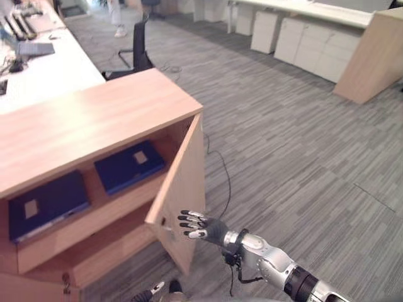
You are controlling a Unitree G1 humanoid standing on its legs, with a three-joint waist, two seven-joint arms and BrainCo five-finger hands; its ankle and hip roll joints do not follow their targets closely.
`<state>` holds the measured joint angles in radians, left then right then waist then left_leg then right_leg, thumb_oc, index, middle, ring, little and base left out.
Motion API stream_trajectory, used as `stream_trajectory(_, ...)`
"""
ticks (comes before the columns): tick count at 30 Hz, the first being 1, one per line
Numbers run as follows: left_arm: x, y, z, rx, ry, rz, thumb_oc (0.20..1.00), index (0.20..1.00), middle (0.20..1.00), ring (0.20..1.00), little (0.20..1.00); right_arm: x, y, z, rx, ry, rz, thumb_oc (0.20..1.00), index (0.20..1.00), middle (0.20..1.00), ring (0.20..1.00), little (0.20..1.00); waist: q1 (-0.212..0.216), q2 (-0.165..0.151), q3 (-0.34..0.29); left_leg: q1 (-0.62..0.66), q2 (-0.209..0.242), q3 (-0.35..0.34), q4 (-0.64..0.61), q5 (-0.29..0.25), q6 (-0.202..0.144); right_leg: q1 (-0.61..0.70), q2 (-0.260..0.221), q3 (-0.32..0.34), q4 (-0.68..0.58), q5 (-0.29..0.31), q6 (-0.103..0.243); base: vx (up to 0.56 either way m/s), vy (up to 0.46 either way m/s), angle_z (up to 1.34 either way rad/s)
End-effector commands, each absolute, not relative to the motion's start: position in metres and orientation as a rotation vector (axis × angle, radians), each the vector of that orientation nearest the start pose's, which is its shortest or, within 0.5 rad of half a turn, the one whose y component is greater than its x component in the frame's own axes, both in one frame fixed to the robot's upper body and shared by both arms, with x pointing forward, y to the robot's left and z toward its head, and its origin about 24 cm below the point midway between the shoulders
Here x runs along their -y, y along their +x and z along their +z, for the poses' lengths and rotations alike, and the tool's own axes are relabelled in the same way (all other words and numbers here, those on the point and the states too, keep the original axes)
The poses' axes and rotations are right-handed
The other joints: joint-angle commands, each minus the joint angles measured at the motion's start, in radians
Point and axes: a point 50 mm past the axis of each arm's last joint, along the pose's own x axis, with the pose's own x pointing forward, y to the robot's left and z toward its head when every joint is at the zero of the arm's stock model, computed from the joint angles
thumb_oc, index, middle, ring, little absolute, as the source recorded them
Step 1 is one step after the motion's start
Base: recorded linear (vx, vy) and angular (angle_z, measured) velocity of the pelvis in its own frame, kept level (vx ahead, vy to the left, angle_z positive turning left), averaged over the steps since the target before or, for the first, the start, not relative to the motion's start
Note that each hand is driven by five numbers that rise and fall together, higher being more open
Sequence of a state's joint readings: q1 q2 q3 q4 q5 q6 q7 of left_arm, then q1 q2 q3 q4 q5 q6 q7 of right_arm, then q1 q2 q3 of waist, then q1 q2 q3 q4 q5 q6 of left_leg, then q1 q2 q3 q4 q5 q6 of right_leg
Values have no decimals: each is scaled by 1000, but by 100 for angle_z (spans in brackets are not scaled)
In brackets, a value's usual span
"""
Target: Put the empty folder in the office cabinet
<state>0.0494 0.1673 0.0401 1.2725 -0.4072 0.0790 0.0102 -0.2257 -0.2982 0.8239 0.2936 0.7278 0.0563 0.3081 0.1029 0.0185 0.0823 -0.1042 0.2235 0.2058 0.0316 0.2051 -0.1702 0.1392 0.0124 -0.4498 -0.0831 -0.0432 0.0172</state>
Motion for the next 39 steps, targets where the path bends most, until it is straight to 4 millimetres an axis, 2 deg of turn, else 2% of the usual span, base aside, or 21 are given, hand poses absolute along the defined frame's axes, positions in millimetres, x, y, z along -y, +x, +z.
stream_trajectory(1,-226,67,-170,-1302,-261,453,1000,1000,1000,1000,1000,6,225,19,-299,357,1063,1000,1000,1000,1000,1000,0,-82,57,-28,76,105,160,-109,28,-32,-42,-9,-4,-57,22,-116,-54,42)
stream_trajectory(2,-226,67,-170,-1302,-261,453,1000,1000,1000,1000,1000,6,225,19,-299,357,1063,1000,1000,1000,1000,1000,1,-81,57,-31,78,105,165,-114,28,-33,-42,-8,-4,-57,22,-168,-87,57)
stream_trajectory(4,-225,71,-169,-1292,-260,456,1000,1000,1000,1000,1000,5,227,15,-314,355,1040,1000,1000,1000,1000,1000,-5,-89,50,-25,91,209,265,-179,53,-48,-57,-72,-2,-50,16,-124,-62,49)
stream_trajectory(5,-225,71,-169,-1292,-260,457,1000,1000,1000,1000,1000,5,227,15,-314,355,1040,1000,1000,1000,1000,1000,-5,-89,49,-27,92,208,268,-182,53,-48,-57,-73,-2,-50,17,-102,-38,28)
stream_trajectory(6,-223,73,-169,-1290,-262,450,1000,1000,1000,1000,1000,7,229,14,-316,363,1020,1000,1000,1000,1000,1000,-18,-91,32,12,98,287,290,-220,58,-56,-68,-129,4,-48,17,-29,-2,55)
stream_trajectory(7,-223,73,-169,-1290,-262,450,1000,1000,1000,1000,1000,7,229,14,-316,363,1020,1000,1000,1000,1000,1000,-19,-91,32,12,99,286,292,-222,58,-56,-69,-130,5,-50,18,-39,19,115)
stream_trajectory(8,-218,77,-170,-1293,-263,432,1000,1000,1000,1000,1000,14,231,9,-328,359,983,1000,1000,1000,1000,1000,-35,-89,10,78,98,369,284,-251,57,-67,-81,-201,24,-57,14,-2,44,221)
stream_trajectory(9,-216,76,-170,-1302,-262,422,1000,1000,1000,1000,1000,17,231,4,-345,363,956,1000,1000,1000,1000,1000,-40,-87,0,104,87,389,274,-261,57,-67,-86,-230,28,-58,12,2,75,241)
stream_trajectory(10,-207,87,-170,-1288,-220,346,1000,1000,1000,1000,1000,35,231,-28,-455,342,792,1000,1000,1000,1000,1000,-60,-94,-25,146,93,434,249,-262,42,-65,-97,-321,26,-68,2,-9,121,333)
stream_trajectory(11,-210,86,-169,-1294,-189,317,1000,1000,1000,1000,1000,54,220,-61,-580,295,674,1000,1000,1000,1000,1000,-83,-99,-45,167,127,472,194,-223,18,-65,-105,-382,28,-65,2,-33,142,343)
stream_trajectory(12,-213,85,-169,-1298,-175,310,1000,1000,1000,1000,1000,62,217,-69,-611,262,638,1000,1000,1000,1000,1000,-81,-101,-49,170,130,479,172,-215,14,-64,-107,-395,26,-62,2,-64,148,395)
stream_trajectory(14,-217,80,-169,-1313,-147,291,1000,1000,1000,1000,1000,80,207,-91,-702,154,563,1000,1000,1000,1000,1000,-73,-103,-54,163,107,463,119,-218,22,-65,-120,-410,28,-44,5,-66,149,221)
stream_trajectory(15,-217,80,-169,-1313,-145,290,1000,1000,1000,1000,1000,80,207,-91,-701,153,562,1000,1000,1000,1000,1000,-75,-104,-55,163,103,462,114,-216,24,-65,-122,-412,28,-42,7,-72,185,63)
stream_trajectory(17,-217,81,-169,-1316,-123,259,1000,1000,1000,1000,1000,105,185,-121,-855,-1,471,1000,1000,1000,1000,1000,-64,-94,-59,161,47,423,22,-212,45,-76,-162,-452,47,-7,23,-127,304,30)
stream_trajectory(20,-214,89,-168,-1295,-100,229,1000,1000,1000,1000,1000,141,159,-146,-1021,-146,317,1000,1000,1000,1000,1000,-56,-77,-63,158,-12,375,-41,-208,72,-84,-211,-493,61,32,50,-110,314,15)
stream_trajectory(26,-209,110,-164,-1246,-43,163,1000,1000,1000,1000,1000,185,114,-166,-1262,-200,58,1000,1000,1000,1000,1000,-54,-51,-53,137,-122,286,-100,-225,130,-63,-317,-559,85,104,113,-67,315,58)
stream_trajectory(27,-210,113,-163,-1234,-37,162,1000,1000,1000,1000,1000,195,98,-170,-1324,-156,-40,1000,1000,1000,1000,1000,-55,-45,-50,138,-151,262,-110,-233,145,-51,-351,-578,102,119,133,-50,363,46)
stream_trajectory(31,-211,118,-161,-1218,-45,172,1000,1000,1000,1000,1000,205,80,-172,-1377,-63,-181,1000,1000,1000,1000,1000,-57,-38,-54,131,-180,227,-115,-242,155,-32,-389,-601,129,132,155,-13,176,46)
stream_trajectory(33,-209,121,-161,-1210,-49,177,1000,1000,1000,1000,1000,208,73,-173,-1392,21,-270,1000,1000,1000,1000,1000,-75,-32,-47,134,-185,193,-117,-247,156,-50,-419,-541,181,127,166,39,131,46)
stream_trajectory(34,-210,123,-160,-1199,-47,193,1000,1000,1000,1000,1000,212,74,-172,-1355,178,-414,1000,1000,1000,1000,1000,-125,-24,-38,141,-188,152,-117,-249,155,-104,-400,-314,210,84,167,60,120,58)
stream_trajectory(39,-206,118,-162,-1191,-41,191,1000,1000,1000,1000,1000,204,65,-175,-1337,296,-484,1000,1000,1000,1000,1000,-181,-34,-43,143,-216,59,-119,-244,170,-155,-264,86,298,-71,134,71,14,67)
